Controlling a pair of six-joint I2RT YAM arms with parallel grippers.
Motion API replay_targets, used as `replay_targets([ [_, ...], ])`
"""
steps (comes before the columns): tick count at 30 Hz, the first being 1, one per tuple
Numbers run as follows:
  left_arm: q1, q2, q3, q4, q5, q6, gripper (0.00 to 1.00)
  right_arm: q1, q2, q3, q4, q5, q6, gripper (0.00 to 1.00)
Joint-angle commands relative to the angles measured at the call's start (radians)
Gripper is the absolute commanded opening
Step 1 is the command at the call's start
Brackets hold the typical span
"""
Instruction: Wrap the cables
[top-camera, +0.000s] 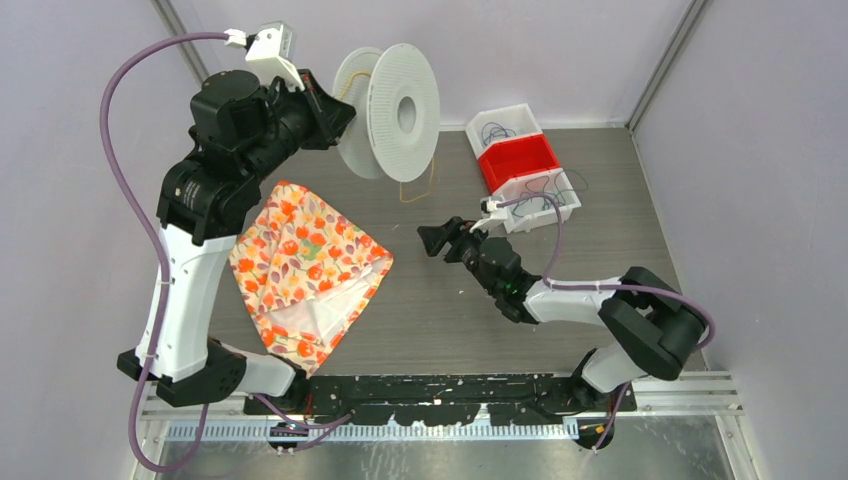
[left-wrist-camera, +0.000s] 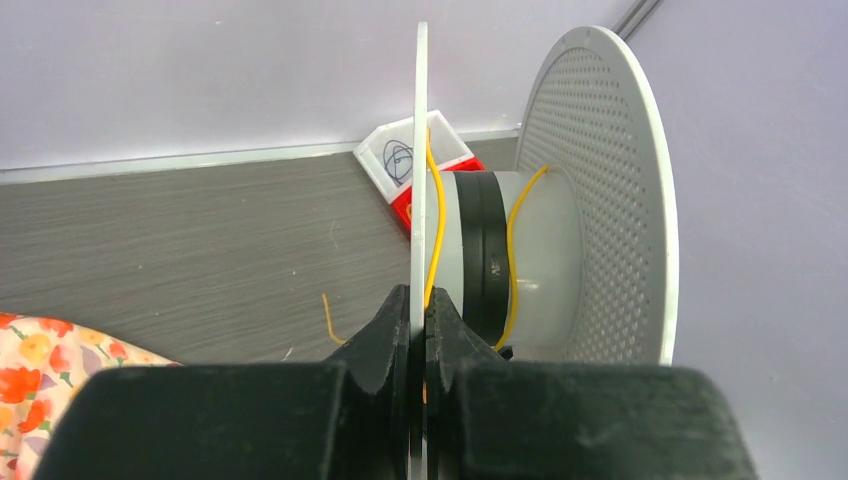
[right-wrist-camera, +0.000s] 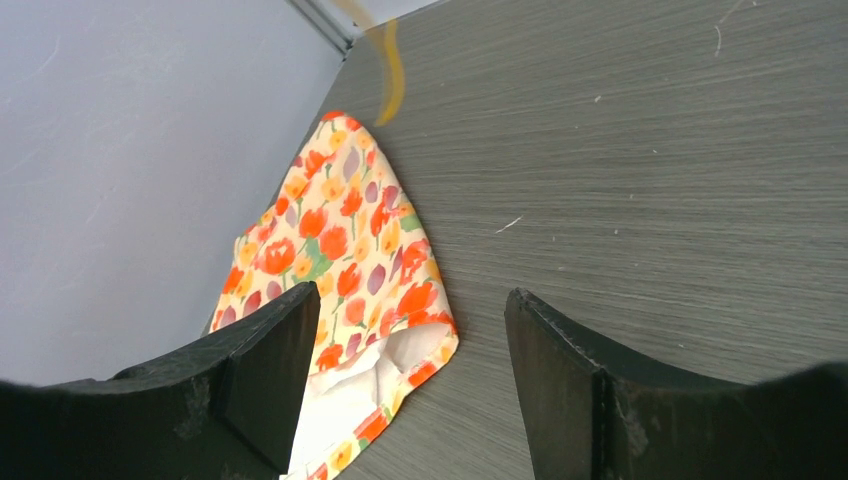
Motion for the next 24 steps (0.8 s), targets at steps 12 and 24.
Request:
replay_targets([
  [12,0.003,-0.026,0.041,0.152,-0.025,-0.035,0.01,0.008,0.074,0.089,0.164,0.05,0.06,0.72],
  [24,0.003,-0.032,0.034,0.172,-0.003,-0.052,0.01,0.007,0.127,0.14,0.178,0.093,0.051,0.72],
])
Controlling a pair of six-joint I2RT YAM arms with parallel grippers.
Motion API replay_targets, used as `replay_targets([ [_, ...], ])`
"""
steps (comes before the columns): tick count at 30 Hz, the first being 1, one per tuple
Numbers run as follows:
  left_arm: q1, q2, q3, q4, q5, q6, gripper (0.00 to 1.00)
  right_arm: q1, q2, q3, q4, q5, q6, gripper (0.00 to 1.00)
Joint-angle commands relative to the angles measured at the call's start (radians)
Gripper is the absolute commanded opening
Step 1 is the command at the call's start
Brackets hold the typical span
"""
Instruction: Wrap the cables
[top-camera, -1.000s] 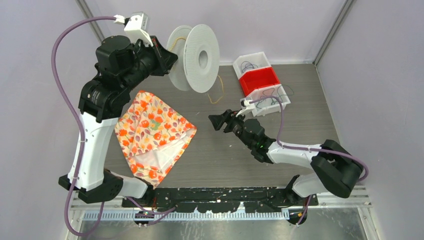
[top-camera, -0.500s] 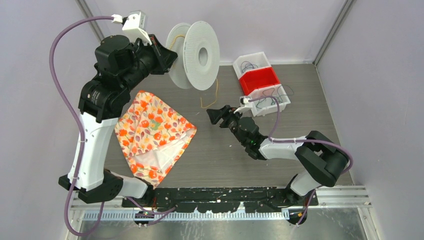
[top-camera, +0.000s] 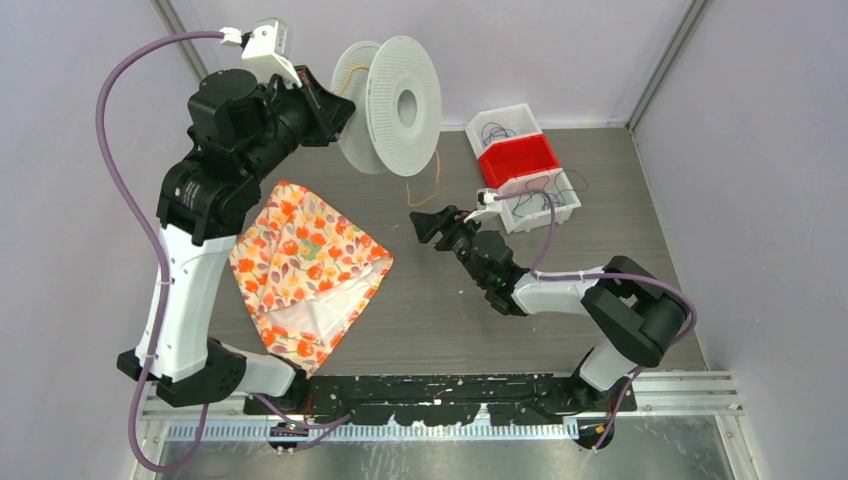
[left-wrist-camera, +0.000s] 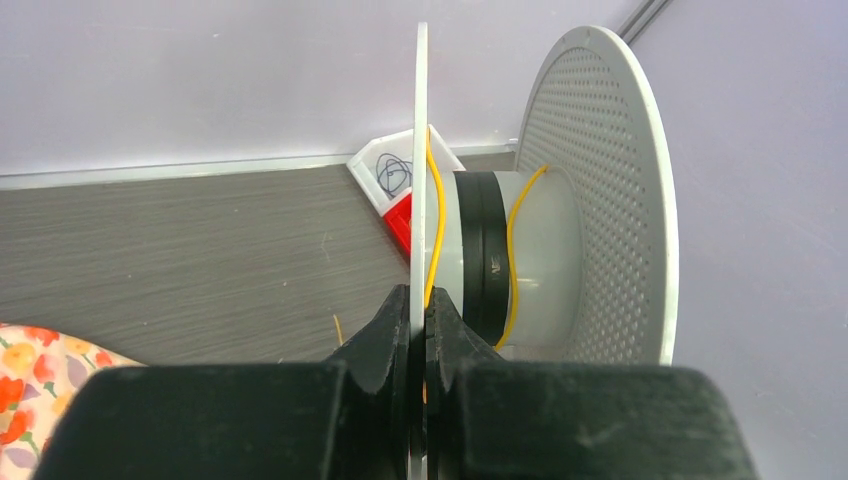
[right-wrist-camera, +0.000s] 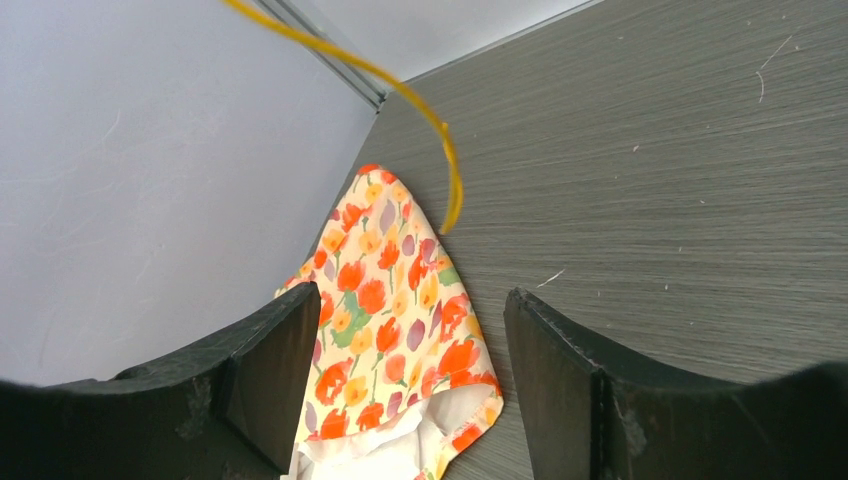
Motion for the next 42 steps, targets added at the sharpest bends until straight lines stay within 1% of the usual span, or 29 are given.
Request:
replay_targets([
  [1,0.003,-0.032,0.032,0.147,0.009,-0.026,0.01,0.005,0.027,0.064,0.07,0.057,0.008,0.72],
  [11,0.003,-0.048,0.018,0.148,0.01,-0.024,0.01,0.005,0.089,0.115,0.093,0.068,0.037,0.71],
  [12,0.003,-0.049,0.018,0.149,0.011,-0.024,0.01,0.004,0.094,0.118,0.093,0.072,0.039,0.68],
  [14,0.003,-0.052,0.016,0.149,0.011,-0.023,0.0,0.005,0.105,0.124,0.097,0.08,0.039,0.58],
  [16,0.003,-0.054,0.016,0.146,0.011,-0.023,0.0,0.004,0.113,0.127,0.105,0.102,0.04,0.46],
  [23,0.003,-0.064,0.001,0.142,0.001,-0.019,0.0,-0.001,0.123,0.137,0.107,0.103,0.023,0.25],
  [25,0.003,-0.065,-0.003,0.143,-0.005,-0.017,0.01,-0.001,0.12,0.13,0.105,0.099,0.02,0.18],
  [27,0.003,-0.066,-0.007,0.144,-0.008,-0.014,0.01,-0.002,0.116,0.119,0.105,0.094,0.017,0.04],
  [28,0.003,-0.067,-0.009,0.146,-0.011,-0.014,0.01,-0.001,0.113,0.113,0.103,0.089,0.017,0.01],
  [30,0.003,-0.069,-0.017,0.149,-0.021,-0.013,0.0,-0.001,0.098,0.099,0.086,0.078,0.024,0.01],
  [32,0.003,-0.071,-0.026,0.152,-0.034,-0.012,0.01,-0.002,0.072,0.085,0.035,0.055,0.028,0.01],
  [34,0.003,-0.07,-0.043,0.157,-0.054,-0.015,0.01,0.001,0.032,0.087,-0.074,0.028,0.044,0.0],
  [36,0.003,-0.075,-0.081,0.177,-0.101,-0.026,0.01,0.006,-0.021,0.101,-0.219,-0.004,0.061,0.01],
  [39,0.003,-0.095,-0.178,0.24,-0.195,-0.041,0.01,0.038,-0.103,0.143,-0.493,-0.018,0.072,0.01],
  [42,0.002,-0.106,-0.29,0.313,-0.27,-0.094,0.01,0.088,-0.156,0.18,-0.68,-0.025,0.067,0.0],
])
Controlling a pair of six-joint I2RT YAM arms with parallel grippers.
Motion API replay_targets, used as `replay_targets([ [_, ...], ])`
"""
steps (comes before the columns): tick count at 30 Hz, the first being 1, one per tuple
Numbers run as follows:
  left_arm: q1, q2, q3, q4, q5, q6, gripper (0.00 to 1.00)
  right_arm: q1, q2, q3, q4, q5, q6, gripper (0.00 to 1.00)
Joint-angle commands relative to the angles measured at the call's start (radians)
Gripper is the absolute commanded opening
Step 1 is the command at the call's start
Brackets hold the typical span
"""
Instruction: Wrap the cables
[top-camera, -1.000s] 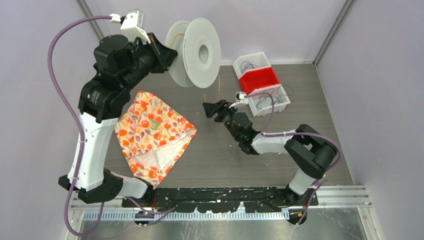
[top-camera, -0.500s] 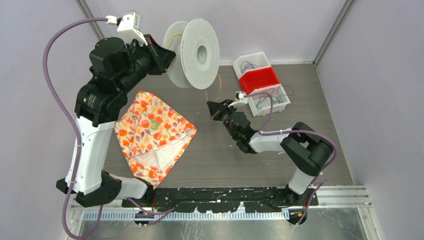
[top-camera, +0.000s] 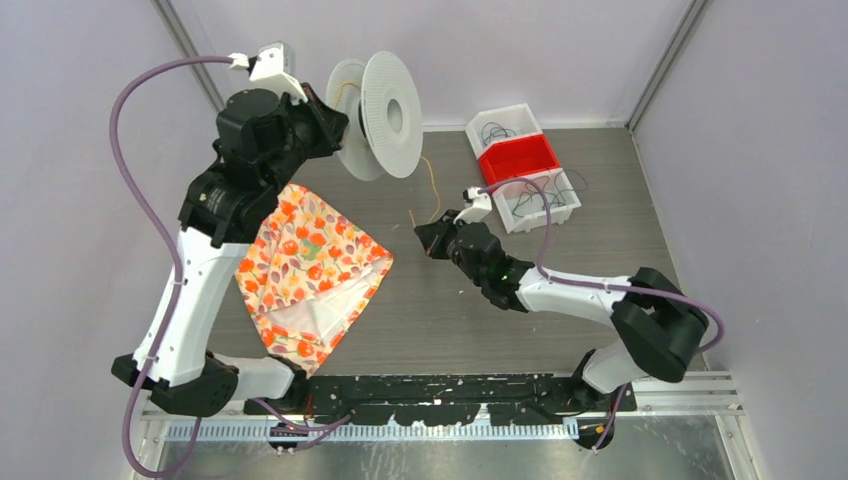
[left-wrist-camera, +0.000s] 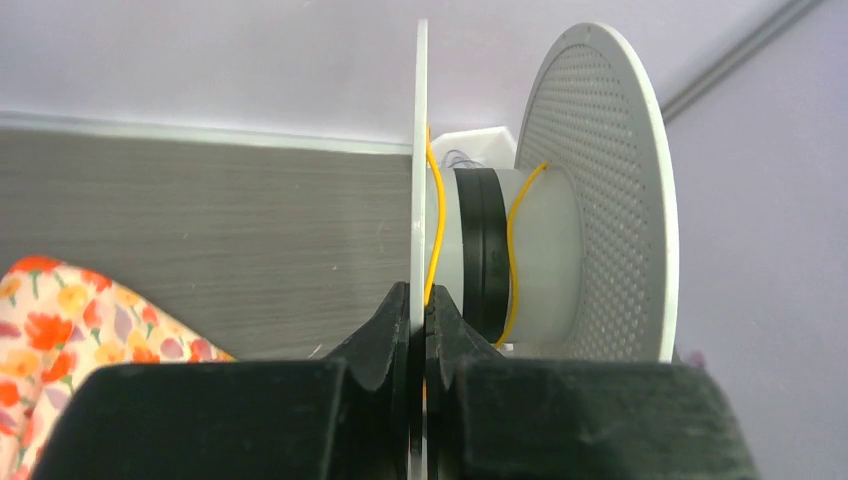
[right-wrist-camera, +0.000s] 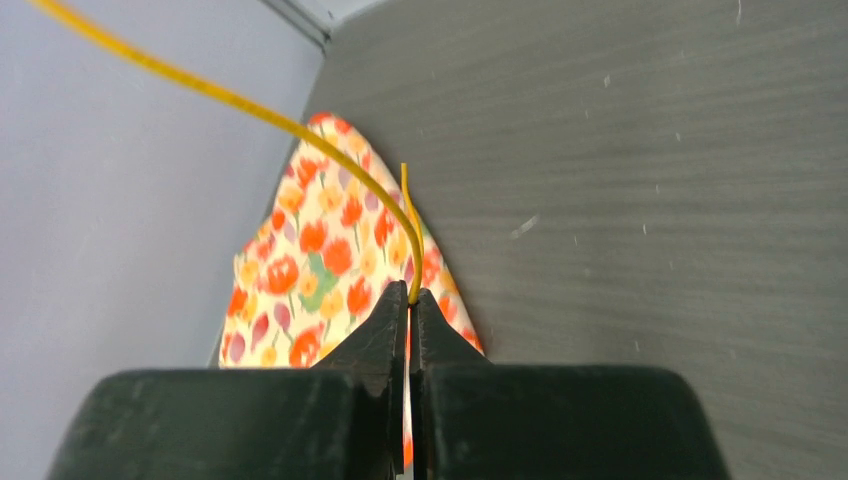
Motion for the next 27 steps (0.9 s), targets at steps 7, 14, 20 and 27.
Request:
replay_targets([
  [7,-0.033,0.042,-0.219,0.237,-0.3,-0.075,0.01,0.24,-0.156,0.274,-0.733,-0.091,-0.125,0.01],
  [14,-0.038,0.076,-0.356,0.285,-0.325,-0.001,0.01,0.284,-0.301,0.464,-0.972,-0.147,-0.337,0.0],
  [20,-0.042,0.101,-0.41,0.27,-0.233,0.057,0.01,0.279,-0.33,0.687,-1.089,-0.081,-0.558,0.0],
  [27,-0.081,0.095,-0.477,0.253,-0.09,0.127,0.0,0.124,-0.298,0.757,-1.05,-0.144,-0.642,0.0],
])
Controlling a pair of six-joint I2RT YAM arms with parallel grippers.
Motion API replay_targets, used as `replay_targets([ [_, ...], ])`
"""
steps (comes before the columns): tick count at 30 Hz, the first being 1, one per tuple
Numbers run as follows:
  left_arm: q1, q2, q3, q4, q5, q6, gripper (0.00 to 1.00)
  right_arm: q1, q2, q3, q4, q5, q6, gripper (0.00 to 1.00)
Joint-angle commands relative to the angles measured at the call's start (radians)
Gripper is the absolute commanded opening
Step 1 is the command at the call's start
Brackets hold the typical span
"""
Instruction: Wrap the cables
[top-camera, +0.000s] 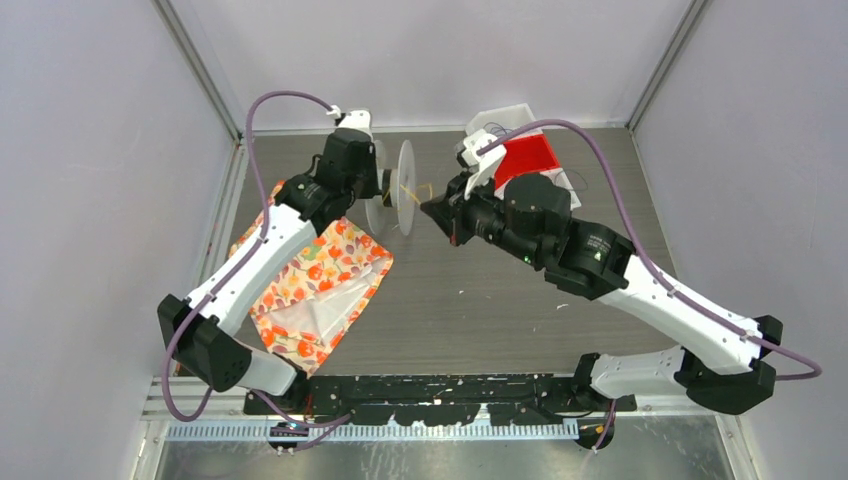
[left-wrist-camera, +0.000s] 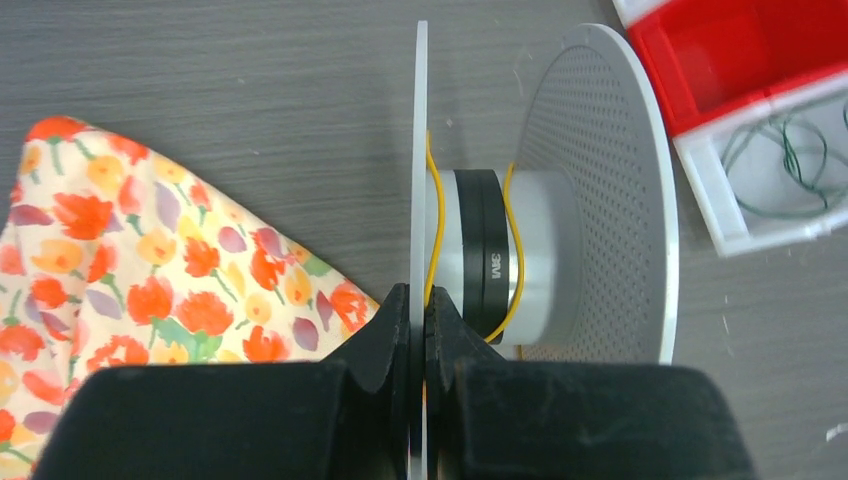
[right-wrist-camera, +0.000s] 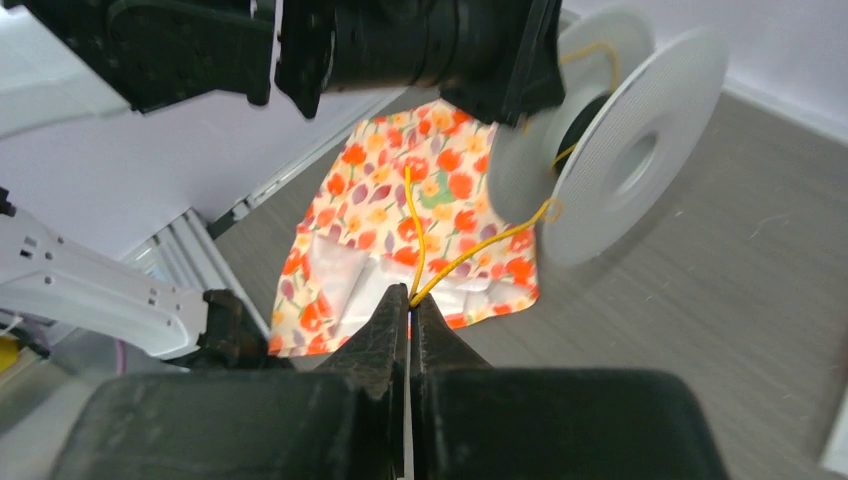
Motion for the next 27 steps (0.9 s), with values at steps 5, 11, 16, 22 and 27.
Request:
replay_targets([
  [5,-0.061,-0.057,-0.065,0.095,0.202,0.144,0.01,-0.209,0.049,0.014,0.04,-0.112,-0.085,0.0],
  [11,-0.067,-0.132,-0.125,0.071,0.425,0.267,0.01,-0.353,0.07,-0.023,0.053,-0.192,-0.074,0.0],
  [16,-0.067,-0.204,-0.128,0.036,0.564,0.319,0.0,-0.431,0.068,-0.114,0.063,-0.269,-0.041,0.0],
  [22,-0.067,-0.212,-0.058,-0.042,0.692,0.363,0.0,-0.442,0.032,-0.231,0.102,-0.298,0.011,0.0],
  [27,-0.067,-0.201,0.0,-0.099,0.758,0.383,0.0,-0.454,-0.01,-0.306,0.132,-0.303,0.016,0.0],
])
